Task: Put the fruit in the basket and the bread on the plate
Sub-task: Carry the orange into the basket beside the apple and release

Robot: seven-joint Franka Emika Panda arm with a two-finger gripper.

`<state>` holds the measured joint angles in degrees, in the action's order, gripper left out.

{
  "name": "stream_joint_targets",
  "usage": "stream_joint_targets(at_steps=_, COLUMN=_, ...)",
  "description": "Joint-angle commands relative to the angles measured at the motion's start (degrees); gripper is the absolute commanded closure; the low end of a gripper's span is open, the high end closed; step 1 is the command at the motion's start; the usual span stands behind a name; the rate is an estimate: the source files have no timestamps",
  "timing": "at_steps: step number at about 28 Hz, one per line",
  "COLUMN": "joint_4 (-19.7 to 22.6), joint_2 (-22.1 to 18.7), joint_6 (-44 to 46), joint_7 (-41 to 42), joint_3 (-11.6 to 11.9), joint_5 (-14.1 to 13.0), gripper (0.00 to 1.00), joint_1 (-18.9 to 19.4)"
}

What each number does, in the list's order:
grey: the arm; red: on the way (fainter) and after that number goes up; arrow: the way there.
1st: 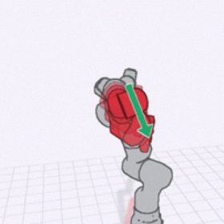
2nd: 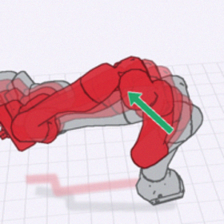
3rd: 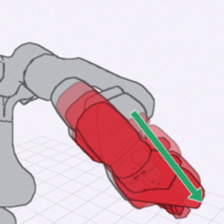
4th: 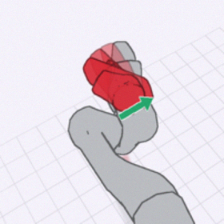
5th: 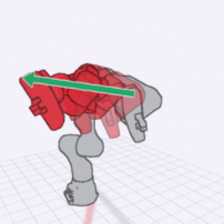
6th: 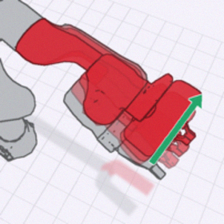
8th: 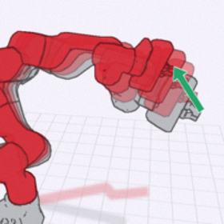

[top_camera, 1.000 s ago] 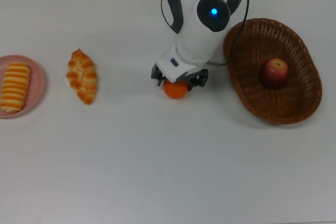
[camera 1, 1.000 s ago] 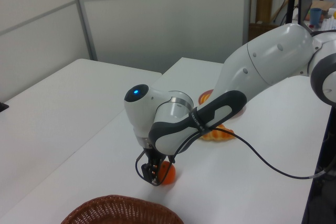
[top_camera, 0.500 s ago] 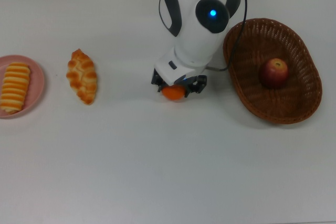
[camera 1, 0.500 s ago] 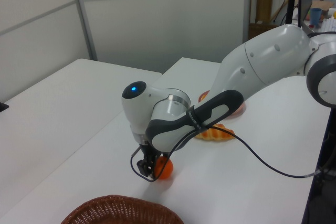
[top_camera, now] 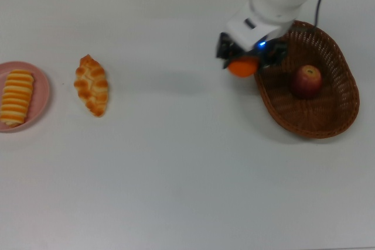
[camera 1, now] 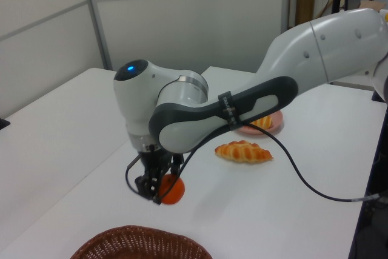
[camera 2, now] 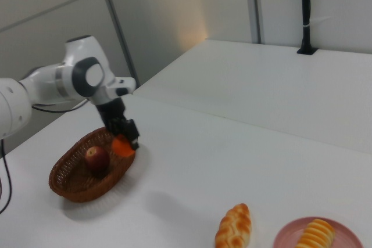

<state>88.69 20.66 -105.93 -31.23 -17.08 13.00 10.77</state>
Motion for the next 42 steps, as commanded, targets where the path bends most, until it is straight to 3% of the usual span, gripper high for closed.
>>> stream_joint_targets(at_steps=1, joint_4=-0.4, joint_2=0.8, joint_6=1.3, joint_7=-4.2, joint_3=-4.1, joint_5=0.0, gripper=1.0, joint_1=1.4)
stream_joint_targets(at_steps=7, joint_4=-0.2, joint_2=3.9, joint_6=0.6, joint_7=-10.1, joint_3=-4.2, joint_5=1.2, gripper=1.0, joint_1=9.1)
stream_joint_targets(at_steps=8, joint_4=-0.2, joint_2=4.1, joint_6=0.6, joint_7=-10.9, joint_3=-4.2, joint_5=1.4, gripper=0.85, joint_1=9.6)
stream_joint_targets(at_steps=9, joint_4=-0.2, joint_2=4.4, joint_6=0.6, joint_7=-11.6, joint_3=-4.2, joint_5=1.5, gripper=0.59, joint_1=10.1)
stream_joint_targets(at_steps=10, joint_4=-0.1, joint_2=4.4, joint_6=0.6, joint_7=-12.2, joint_3=-4.2, joint_5=1.5, gripper=0.19, joint_1=10.6)
stream_joint_targets(at_steps=11, joint_4=-0.1, joint_2=4.5, joint_6=0.6, joint_7=-12.9, joint_3=-4.2, joint_5=1.8, gripper=0.0, joint_1=11.0)
stream_joint_targets(at_steps=14, joint_4=-0.1, joint_2=4.5, joint_6=0.6, joint_7=-15.6, joint_3=-4.1, joint_5=3.3, gripper=0.0, joint_1=11.8)
stream_joint_targets(at_steps=19, joint_4=-0.4, joint_2=4.4, joint_6=0.6, joint_7=-17.2, joint_3=-3.1, joint_5=3.6, gripper=0.0, joint_1=11.5)
stream_joint_targets(at_steps=26, joint_4=-0.3, joint_2=4.2, joint_6=0.7, joint_7=-16.6, joint_3=2.4, joint_5=4.7, gripper=0.0, joint_1=10.3)
stream_joint_targets(at_steps=28, joint_4=0.3, joint_2=4.4, joint_6=0.6, joint_7=-14.1, joint_3=5.5, joint_5=4.6, gripper=0.0, joint_1=8.6)
stream_joint_targets(at_steps=31, joint_4=1.9, joint_2=4.3, joint_6=0.6, joint_7=-8.4, joint_3=6.9, joint_5=4.8, gripper=0.0, joint_1=5.9)
stream_joint_targets(at_steps=32, joint_4=2.4, joint_2=4.0, joint_6=0.6, joint_7=-2.8, joint_3=7.4, joint_5=4.9, gripper=0.0, joint_1=3.3)
stream_joint_targets(at_steps=36, joint_4=3.2, joint_2=3.3, joint_6=0.6, joint_7=9.4, joint_3=7.5, joint_5=4.8, gripper=0.0, joint_1=-2.8)
stream_joint_targets(at_steps=37, joint_4=3.2, joint_2=2.7, joint_6=0.5, joint_7=12.7, joint_3=7.4, joint_5=4.8, gripper=0.0, joint_1=-6.1)
stream_joint_targets(at_steps=40, joint_4=3.7, joint_2=2.0, joint_6=-0.2, joint_7=18.4, joint_3=7.4, joint_5=4.5, gripper=0.0, joint_1=-9.8)
stream_joint_targets(at_steps=42, joint_4=6.2, joint_2=0.7, joint_6=-0.6, joint_7=24.7, joint_3=7.3, joint_5=4.2, gripper=0.0, joint_1=-13.1)
